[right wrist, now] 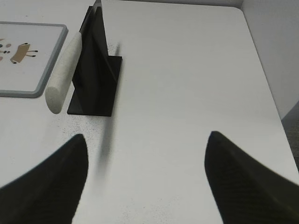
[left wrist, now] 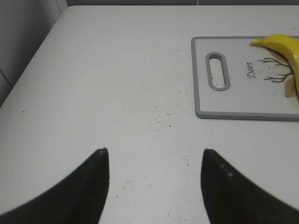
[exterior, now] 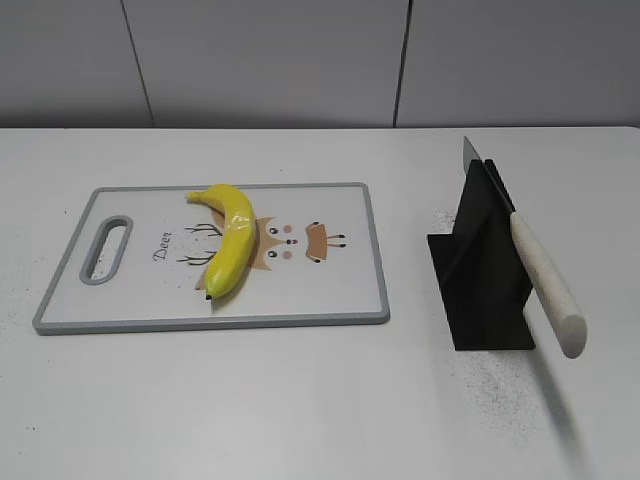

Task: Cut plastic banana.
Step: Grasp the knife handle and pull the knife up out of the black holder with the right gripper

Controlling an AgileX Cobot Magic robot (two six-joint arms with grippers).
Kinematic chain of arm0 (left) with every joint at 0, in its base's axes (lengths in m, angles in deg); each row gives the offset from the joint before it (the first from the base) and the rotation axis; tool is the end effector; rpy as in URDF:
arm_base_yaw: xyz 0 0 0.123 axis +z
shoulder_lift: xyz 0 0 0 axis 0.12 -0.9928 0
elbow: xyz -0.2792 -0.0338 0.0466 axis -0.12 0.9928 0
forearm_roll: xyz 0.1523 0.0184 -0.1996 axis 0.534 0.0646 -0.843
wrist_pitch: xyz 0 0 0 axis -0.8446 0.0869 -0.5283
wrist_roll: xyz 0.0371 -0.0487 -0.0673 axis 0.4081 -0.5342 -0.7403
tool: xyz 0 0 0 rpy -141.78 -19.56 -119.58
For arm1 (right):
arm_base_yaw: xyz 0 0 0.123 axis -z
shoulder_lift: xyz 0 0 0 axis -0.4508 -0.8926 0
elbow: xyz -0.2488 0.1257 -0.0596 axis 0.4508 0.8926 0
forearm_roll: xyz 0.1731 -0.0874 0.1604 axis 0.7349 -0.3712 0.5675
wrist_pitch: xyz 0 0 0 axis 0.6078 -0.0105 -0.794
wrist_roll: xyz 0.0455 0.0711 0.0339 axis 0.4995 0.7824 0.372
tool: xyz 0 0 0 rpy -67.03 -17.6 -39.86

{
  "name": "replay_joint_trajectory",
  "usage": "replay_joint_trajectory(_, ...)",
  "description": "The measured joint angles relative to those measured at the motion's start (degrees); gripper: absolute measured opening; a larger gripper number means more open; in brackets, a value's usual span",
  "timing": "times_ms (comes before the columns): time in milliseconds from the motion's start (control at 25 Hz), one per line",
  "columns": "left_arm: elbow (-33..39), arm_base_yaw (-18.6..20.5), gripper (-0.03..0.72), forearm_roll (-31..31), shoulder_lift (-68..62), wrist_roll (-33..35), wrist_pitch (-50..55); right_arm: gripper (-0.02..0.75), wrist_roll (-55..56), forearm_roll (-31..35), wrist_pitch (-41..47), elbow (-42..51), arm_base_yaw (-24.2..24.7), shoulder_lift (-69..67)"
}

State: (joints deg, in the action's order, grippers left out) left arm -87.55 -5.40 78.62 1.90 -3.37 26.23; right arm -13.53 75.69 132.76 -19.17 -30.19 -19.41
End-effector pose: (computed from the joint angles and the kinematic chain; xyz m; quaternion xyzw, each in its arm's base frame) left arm -0.0031 -0.0009 0.2656 0.0264 0.8673 0.0230 0.4966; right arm -0.0059 0.0011 0.2803 -0.0352 0.8433 0.0186 0.5359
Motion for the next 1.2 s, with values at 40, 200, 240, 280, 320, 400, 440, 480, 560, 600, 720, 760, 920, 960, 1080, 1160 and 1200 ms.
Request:
replay_joint_trajectory(40, 0.00, 0.00, 0.580, 0.00, 0.00, 0.00, 0.00, 0.589, 0.00, 0.00, 0.00, 0.00, 0.00, 0.00)
replay_joint_trajectory(200, 0.00, 0.00, 0.580, 0.00, 0.00, 0.00, 0.00, 0.589, 0.00, 0.00, 0.00, 0.00, 0.00, 0.00)
replay_joint_trajectory(240, 0.00, 0.00, 0.580, 0.00, 0.00, 0.00, 0.00, 0.589, 0.00, -0.06, 0.00, 0.00, 0.00, 0.00)
replay_joint_trajectory(280, 0.00, 0.00, 0.580, 0.00, 0.00, 0.00, 0.00, 0.589, 0.00, -0.63, 0.00, 0.00, 0.00, 0.00)
replay_joint_trajectory(320, 0.00, 0.00, 0.580, 0.00, 0.00, 0.00, 0.00, 0.589, 0.00, -1.03, 0.00, 0.00, 0.00, 0.00)
replay_joint_trajectory(400, 0.00, 0.00, 0.580, 0.00, 0.00, 0.00, 0.00, 0.590, 0.00, -2.85, 0.00, -0.12, 0.00, 0.00)
replay_joint_trajectory(440, 0.00, 0.00, 0.580, 0.00, 0.00, 0.00, 0.00, 0.596, 0.00, -3.34, 0.12, -0.40, 0.00, 0.00)
replay_joint_trajectory(480, 0.00, 0.00, 0.580, 0.00, 0.00, 0.00, 0.00, 0.605, 0.00, -3.49, 0.34, -0.76, 0.00, 0.00)
replay_joint_trajectory(560, 0.00, 0.00, 0.580, 0.00, 0.00, 0.00, 0.00, 0.621, 0.00, -3.65, 0.85, -1.42, 0.00, 0.00)
replay_joint_trajectory(600, 0.00, 0.00, 0.580, 0.00, 0.00, 0.00, 0.00, 0.626, 0.00, -3.65, 1.10, -1.75, 0.00, -0.14)
replay_joint_trajectory(720, 0.00, 0.00, 0.580, 0.00, 0.00, 0.00, 0.00, 0.627, 0.05, -3.25, 1.27, -3.58, 0.00, -2.49)
replay_joint_trajectory(760, 0.00, 0.00, 0.580, 0.00, 0.00, 0.00, 0.00, 0.627, 0.05, -2.84, 1.32, -4.50, 0.00, -4.14)
replay_joint_trajectory(920, 0.00, 0.00, 0.580, 0.00, 0.00, 0.00, 0.00, 0.617, 0.12, -1.03, 2.66, -8.94, 0.00, -13.12)
replay_joint_trajectory(960, 0.00, 0.00, 0.580, 0.00, 0.00, 0.00, 0.00, 0.608, 0.12, -1.03, 3.78, -10.23, 0.00, -16.01)
replay_joint_trajectory(1080, 0.00, 0.00, 0.580, 0.00, 0.00, 0.00, 0.00, 0.592, 0.12, -1.03, 7.58, -14.13, 0.00, -24.49)
replay_joint_trajectory(1160, 0.00, 0.00, 0.580, 0.00, 0.00, 0.00, 0.00, 0.589, 0.25, -1.03, 9.41, -16.53, 0.00, -29.50)
replay_joint_trajectory(1200, 0.00, 0.00, 0.580, 0.00, 0.00, 0.00, 0.00, 0.588, 0.80, -0.62, 9.81, -17.79, 0.00, -32.05)
